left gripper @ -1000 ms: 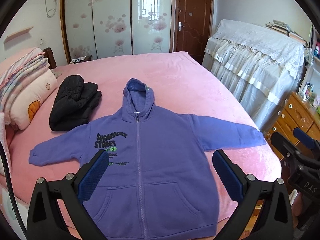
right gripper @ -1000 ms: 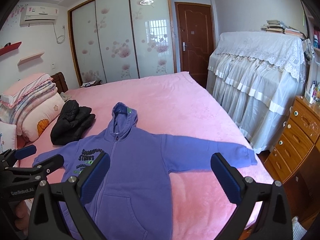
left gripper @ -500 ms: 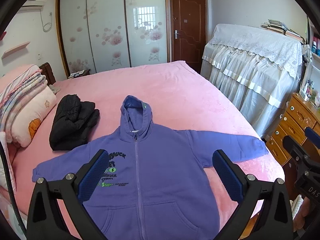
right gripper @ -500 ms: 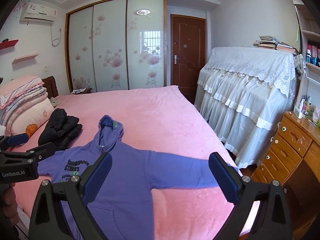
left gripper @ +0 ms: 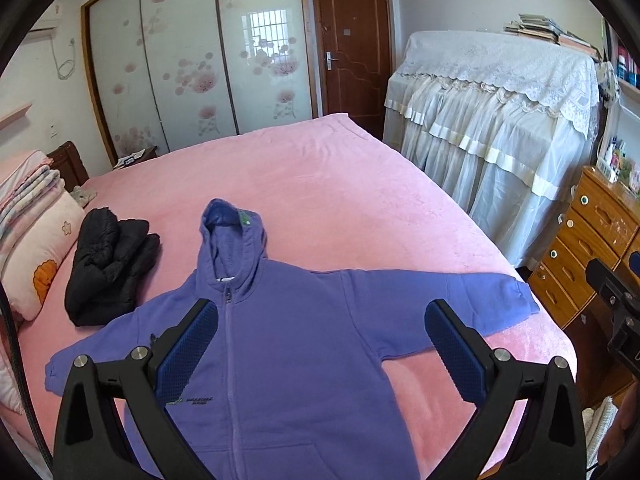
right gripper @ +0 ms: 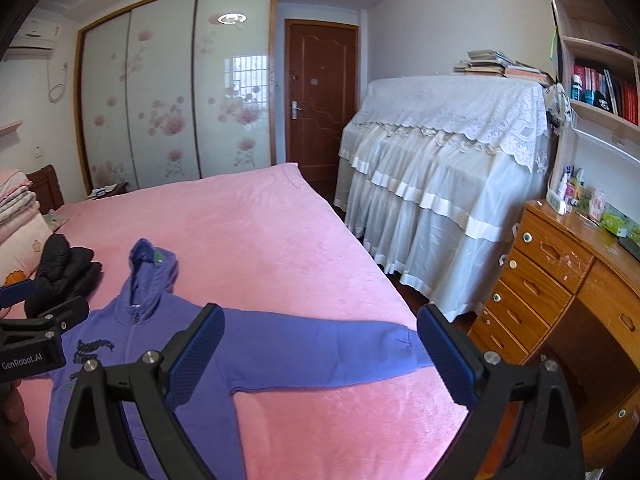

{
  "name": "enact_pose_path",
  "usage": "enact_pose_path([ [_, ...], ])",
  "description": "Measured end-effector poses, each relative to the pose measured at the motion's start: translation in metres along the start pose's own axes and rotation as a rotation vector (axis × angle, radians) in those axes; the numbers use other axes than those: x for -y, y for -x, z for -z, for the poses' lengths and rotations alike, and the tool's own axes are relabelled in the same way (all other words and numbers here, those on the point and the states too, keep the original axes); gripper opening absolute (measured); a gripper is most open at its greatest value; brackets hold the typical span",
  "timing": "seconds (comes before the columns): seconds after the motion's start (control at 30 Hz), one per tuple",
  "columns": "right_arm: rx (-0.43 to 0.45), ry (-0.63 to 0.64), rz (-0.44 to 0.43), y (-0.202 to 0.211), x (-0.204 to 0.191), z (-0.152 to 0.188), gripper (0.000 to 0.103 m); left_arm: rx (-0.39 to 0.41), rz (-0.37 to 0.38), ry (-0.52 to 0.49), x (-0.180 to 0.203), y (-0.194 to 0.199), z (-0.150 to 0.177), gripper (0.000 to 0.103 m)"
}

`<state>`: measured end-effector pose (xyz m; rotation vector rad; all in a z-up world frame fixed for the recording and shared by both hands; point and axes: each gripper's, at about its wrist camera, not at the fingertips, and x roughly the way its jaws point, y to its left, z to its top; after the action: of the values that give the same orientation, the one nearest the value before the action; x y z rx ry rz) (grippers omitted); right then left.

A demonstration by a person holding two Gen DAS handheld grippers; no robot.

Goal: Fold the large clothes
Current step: 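Grasp the cuff of the sleeve nearest the right tool with the right tool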

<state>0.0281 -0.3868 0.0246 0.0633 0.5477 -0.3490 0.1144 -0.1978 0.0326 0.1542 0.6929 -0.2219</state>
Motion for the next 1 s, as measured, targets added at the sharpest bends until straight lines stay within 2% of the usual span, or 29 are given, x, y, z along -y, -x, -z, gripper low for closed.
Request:
enact_pose_path([
  [0.17, -0.061, -0.039, 0.063, -0.040, 0.023, 0.010, 0.095, -0.014, 0.011, -0.021, 0.029, -0.043, 0.001, 0.103],
  [0.33, -0.167, -0.105, 0.104, -0.090, 0.054, 0.026, 0.086, -0.037, 0.030, -0.025, 0.051, -0.091, 0.002, 0.103],
  [0.53, -0.282, -0.186, 0.139, -0.146, 0.099, 0.052, 0.084, -0.082, 0.047, -0.010, 0.070, -0.140, 0.009, 0.102],
  [0.7, -0.402, -0.298, 0.118, -0.188, 0.137, 0.082, 0.083, -0.106, 0.036, -0.010, 0.086, -0.172, 0.019, 0.103],
  [1.0, -0.527, -0.464, 0.046, -0.241, 0.171, 0.127, 0.083, -0.143, 0.033, -0.024, 0.110, -0.202, 0.039, 0.103],
])
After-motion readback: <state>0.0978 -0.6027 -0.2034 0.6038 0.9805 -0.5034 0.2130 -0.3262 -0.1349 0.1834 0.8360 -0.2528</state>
